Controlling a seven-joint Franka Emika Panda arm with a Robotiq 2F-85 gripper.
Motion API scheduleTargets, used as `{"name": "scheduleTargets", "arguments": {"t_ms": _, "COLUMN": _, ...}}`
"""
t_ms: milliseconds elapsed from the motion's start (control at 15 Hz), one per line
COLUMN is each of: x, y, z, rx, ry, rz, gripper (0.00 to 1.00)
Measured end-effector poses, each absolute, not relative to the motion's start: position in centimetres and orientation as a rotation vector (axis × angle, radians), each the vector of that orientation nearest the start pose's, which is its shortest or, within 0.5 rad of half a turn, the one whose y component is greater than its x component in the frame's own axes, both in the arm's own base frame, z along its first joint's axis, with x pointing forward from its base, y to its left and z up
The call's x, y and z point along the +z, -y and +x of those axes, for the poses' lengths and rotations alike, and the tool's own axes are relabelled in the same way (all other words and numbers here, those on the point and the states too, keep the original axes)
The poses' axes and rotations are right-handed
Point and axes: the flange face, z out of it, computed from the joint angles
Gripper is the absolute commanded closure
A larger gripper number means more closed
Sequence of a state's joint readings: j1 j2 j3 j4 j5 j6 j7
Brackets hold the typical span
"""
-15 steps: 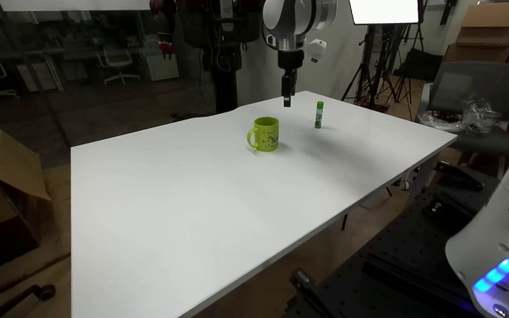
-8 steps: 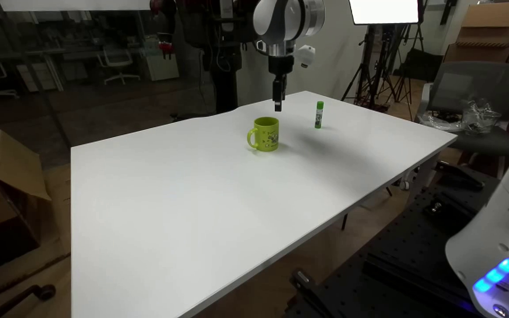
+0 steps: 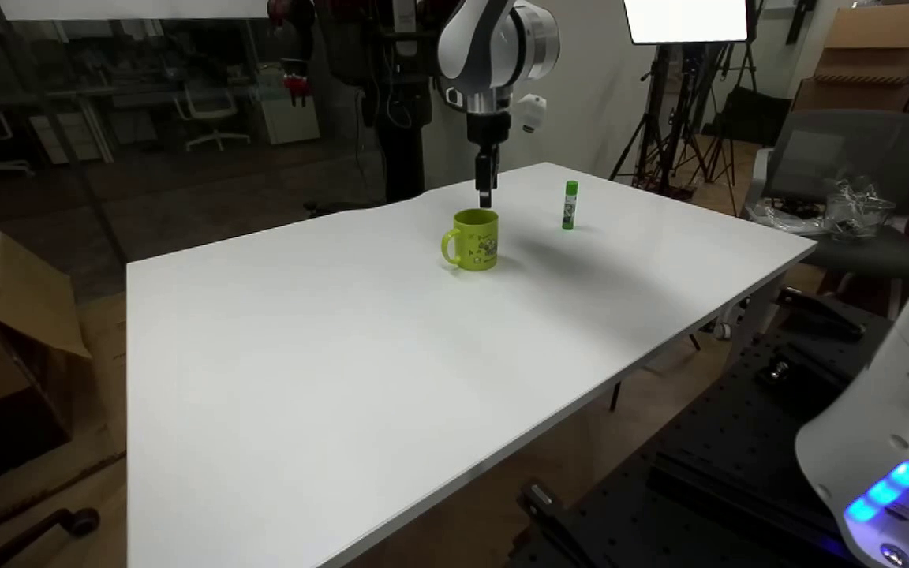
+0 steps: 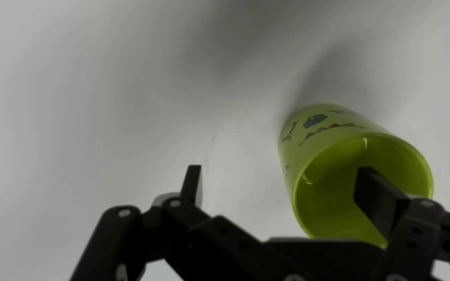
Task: Move the mug closer to the glue stick
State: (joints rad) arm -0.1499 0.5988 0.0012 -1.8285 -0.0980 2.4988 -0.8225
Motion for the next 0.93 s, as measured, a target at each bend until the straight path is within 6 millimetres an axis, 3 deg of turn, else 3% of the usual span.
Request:
{"name": "scheduleTargets", "arguments": {"t_ms": 533, "x": 18.5, "y": 8.7, "z": 67.1, "rx": -0.003, "ry": 1.236, "rz": -2.953, "gripper": 0.00}}
{"name": "scheduleTargets", "arguments": {"t_ms": 600, "x": 18.2, "y": 8.5, "z": 67.3, "rx": 0.001, "ry": 1.242, "rz": -2.946, "gripper": 0.25}}
{"name": "scheduleTargets", "arguments": {"t_ms": 667, "x": 17.9, "y": 8.3, "z": 67.4, "rx": 0.006, "ry": 1.249, "rz": -2.939, "gripper": 0.25}}
{"name": "scheduleTargets", "arguments": {"t_ms": 933, "x": 16.8, "y": 7.7, "z": 67.8, "rx": 0.015, "ry": 1.275, "rz": -2.918, "gripper": 0.53}}
